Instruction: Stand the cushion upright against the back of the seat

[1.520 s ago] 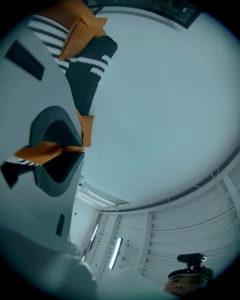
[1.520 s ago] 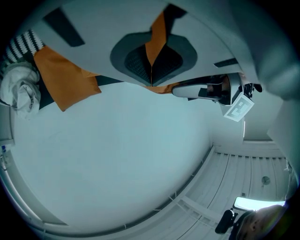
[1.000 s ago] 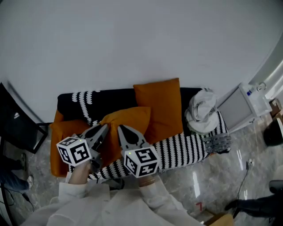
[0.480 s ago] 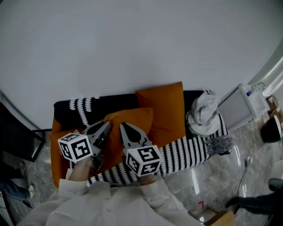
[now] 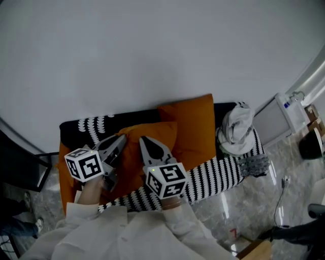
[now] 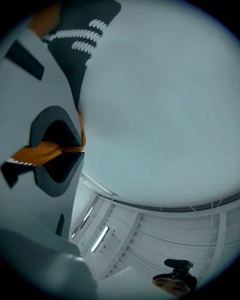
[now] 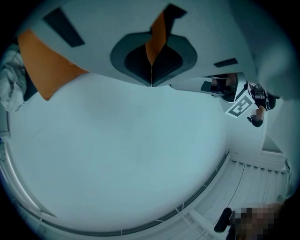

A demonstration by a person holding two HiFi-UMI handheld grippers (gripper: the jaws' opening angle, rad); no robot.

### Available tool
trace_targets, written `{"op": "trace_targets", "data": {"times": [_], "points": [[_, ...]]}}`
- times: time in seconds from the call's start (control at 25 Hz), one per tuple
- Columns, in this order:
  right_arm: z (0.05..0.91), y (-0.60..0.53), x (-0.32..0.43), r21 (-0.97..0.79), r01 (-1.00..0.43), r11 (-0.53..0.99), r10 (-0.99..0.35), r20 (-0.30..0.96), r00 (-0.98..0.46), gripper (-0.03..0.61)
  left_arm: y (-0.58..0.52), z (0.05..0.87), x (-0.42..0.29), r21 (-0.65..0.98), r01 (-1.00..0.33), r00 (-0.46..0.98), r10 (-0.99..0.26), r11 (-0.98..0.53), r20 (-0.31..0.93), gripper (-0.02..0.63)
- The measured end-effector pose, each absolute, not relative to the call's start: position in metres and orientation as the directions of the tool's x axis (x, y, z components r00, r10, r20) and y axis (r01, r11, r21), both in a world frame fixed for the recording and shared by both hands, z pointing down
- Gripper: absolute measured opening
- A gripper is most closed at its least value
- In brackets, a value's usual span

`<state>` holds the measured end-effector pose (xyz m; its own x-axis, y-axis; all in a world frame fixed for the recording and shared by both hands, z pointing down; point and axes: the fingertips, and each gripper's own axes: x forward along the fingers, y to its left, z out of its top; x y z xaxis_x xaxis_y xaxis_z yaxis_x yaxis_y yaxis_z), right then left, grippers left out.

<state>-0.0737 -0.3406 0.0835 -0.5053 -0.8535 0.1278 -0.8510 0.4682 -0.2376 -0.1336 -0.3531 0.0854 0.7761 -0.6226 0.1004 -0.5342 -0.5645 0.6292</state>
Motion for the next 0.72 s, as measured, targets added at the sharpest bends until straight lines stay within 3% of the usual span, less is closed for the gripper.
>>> {"op": "trace_targets", "data": {"times": [0.32, 0.72], "points": [[0.087, -0.373, -0.075, -0.248, -0.858, 0.45, -0.859, 0.141, -0.492, 0.012, -0.388, 0.083, -0.135, 0.601, -0.539, 0.786, -0.608, -0.59, 0.109, 0.04], [0.109, -0.381, -0.077, -0.27, -0.856, 0.44, -0.846, 0.193, -0.496, 0.013, -0.419, 0.129, -0.173, 0.642, -0.608, 0.722, -0.661, -0.467, 0.203, 0.04]]}}
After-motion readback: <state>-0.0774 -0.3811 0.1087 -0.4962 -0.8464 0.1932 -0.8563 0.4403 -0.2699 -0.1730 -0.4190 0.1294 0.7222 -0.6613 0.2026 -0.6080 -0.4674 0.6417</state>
